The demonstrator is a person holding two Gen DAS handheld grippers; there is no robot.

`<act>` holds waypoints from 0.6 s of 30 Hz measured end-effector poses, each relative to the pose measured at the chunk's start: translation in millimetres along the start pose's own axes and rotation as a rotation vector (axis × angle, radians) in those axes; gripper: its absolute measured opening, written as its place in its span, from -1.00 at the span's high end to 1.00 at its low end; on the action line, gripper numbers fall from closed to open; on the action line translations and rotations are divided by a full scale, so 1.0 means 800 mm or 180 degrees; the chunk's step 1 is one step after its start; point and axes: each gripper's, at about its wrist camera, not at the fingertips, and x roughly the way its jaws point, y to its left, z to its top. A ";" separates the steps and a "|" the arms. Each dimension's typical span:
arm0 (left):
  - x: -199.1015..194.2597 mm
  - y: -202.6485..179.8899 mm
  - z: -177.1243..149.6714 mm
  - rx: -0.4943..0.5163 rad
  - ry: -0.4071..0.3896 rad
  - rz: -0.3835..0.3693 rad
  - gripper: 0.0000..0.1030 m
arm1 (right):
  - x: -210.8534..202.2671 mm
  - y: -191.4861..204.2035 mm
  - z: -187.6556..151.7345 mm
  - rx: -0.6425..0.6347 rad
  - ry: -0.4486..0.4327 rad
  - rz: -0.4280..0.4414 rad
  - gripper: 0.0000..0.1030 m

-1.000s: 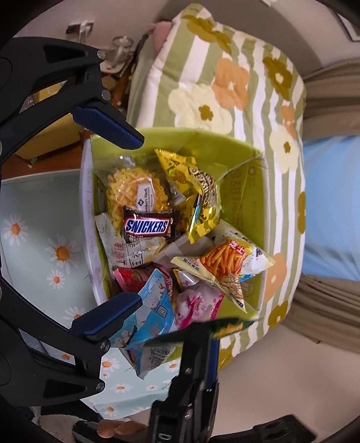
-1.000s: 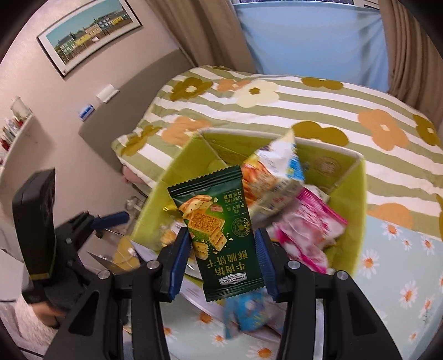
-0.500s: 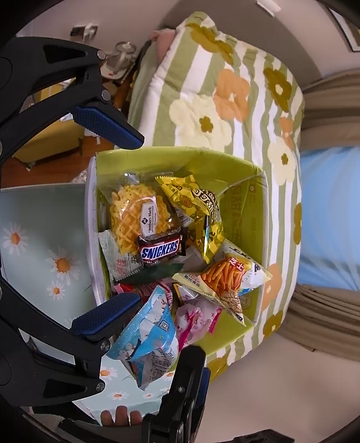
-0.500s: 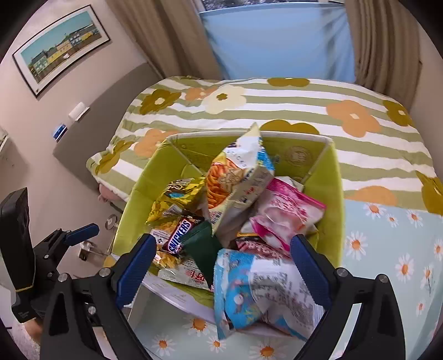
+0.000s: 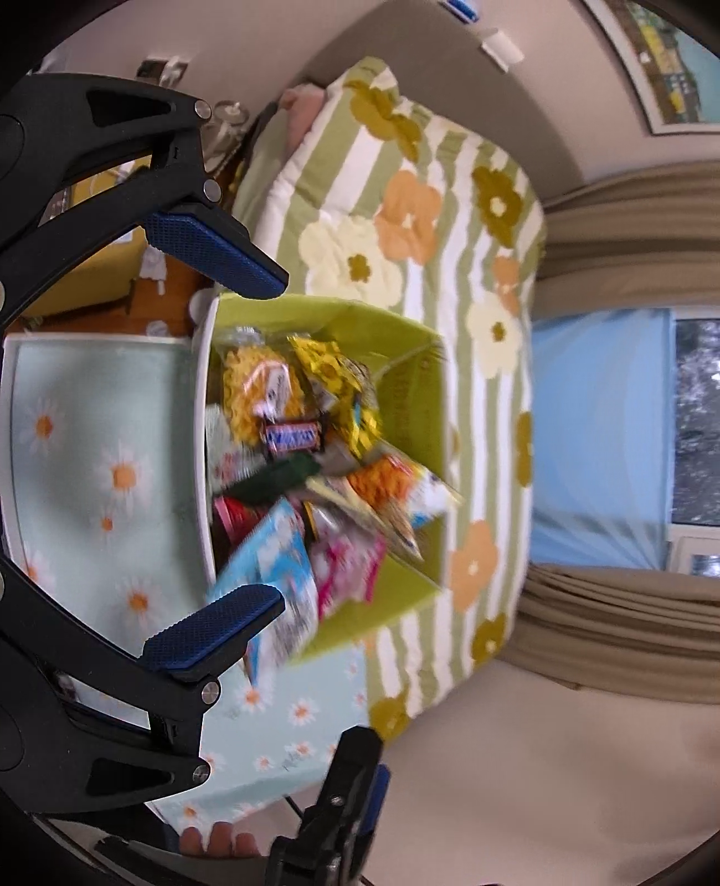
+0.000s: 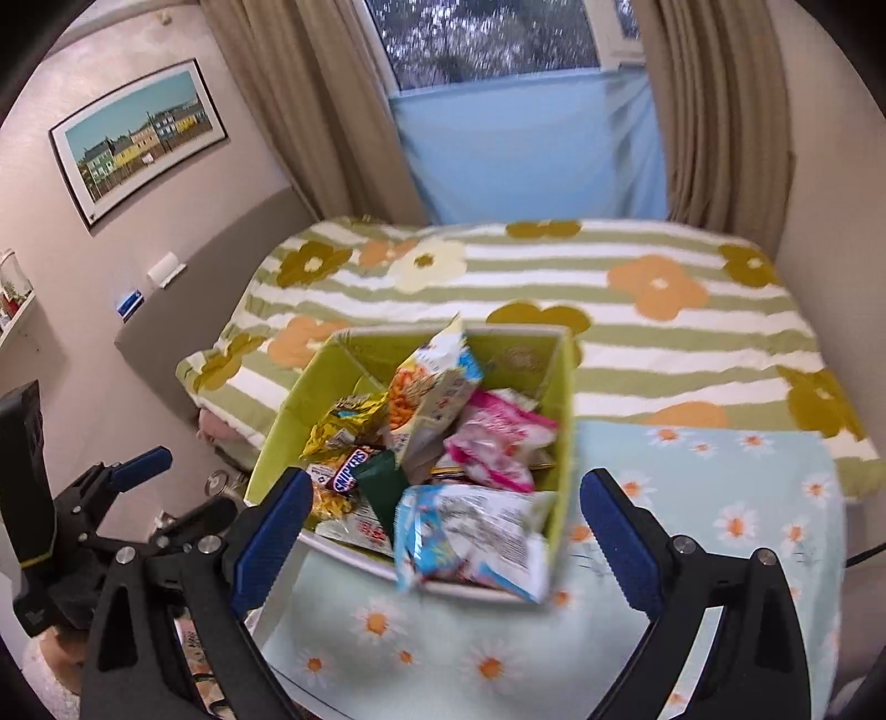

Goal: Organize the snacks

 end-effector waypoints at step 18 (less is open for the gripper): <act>-0.179 -0.116 -0.063 0.0037 -0.0836 0.0024 -0.99 | -0.215 -0.028 -0.110 -0.0024 -0.0866 -0.1056 -0.87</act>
